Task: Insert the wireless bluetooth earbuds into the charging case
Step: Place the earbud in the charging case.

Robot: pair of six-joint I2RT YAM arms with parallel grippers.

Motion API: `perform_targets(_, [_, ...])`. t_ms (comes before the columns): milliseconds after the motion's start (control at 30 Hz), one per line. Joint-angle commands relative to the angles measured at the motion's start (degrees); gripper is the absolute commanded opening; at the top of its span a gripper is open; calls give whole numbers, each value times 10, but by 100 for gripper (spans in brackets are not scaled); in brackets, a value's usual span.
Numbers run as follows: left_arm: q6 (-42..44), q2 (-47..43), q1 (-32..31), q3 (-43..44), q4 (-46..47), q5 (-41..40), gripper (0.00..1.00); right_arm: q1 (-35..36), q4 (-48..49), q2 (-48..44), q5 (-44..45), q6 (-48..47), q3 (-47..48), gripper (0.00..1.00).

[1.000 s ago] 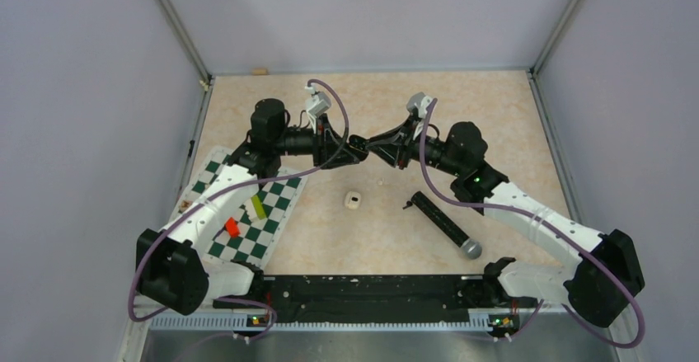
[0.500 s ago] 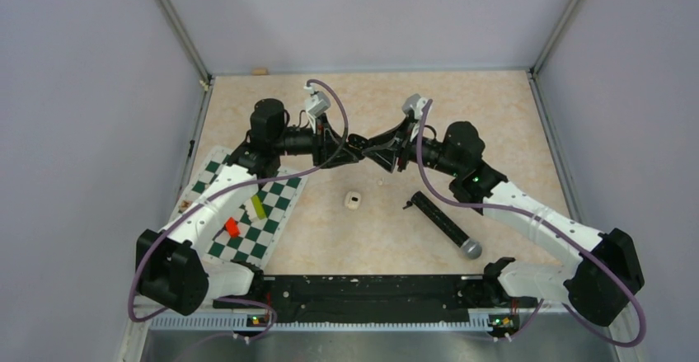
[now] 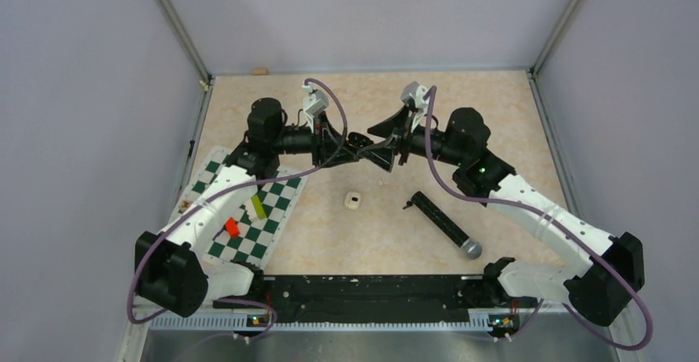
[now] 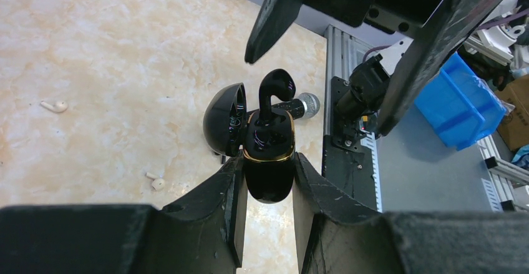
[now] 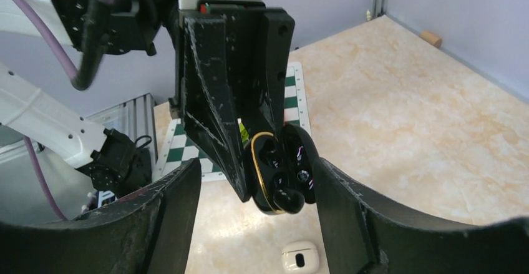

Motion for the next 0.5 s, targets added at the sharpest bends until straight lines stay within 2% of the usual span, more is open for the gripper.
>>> perform_targets(0, [-8, -24, 2, 2, 47, 33, 0, 7, -32, -1, -30, -11, 58, 67])
perform_targets(200, [-17, -37, 3, 7, 59, 57, 0, 2, -75, 4, -44, -39, 102, 72])
perform_targets(467, [-66, -64, 9, 4, 123, 122, 0, -13, -229, -4, -90, -174, 198, 80])
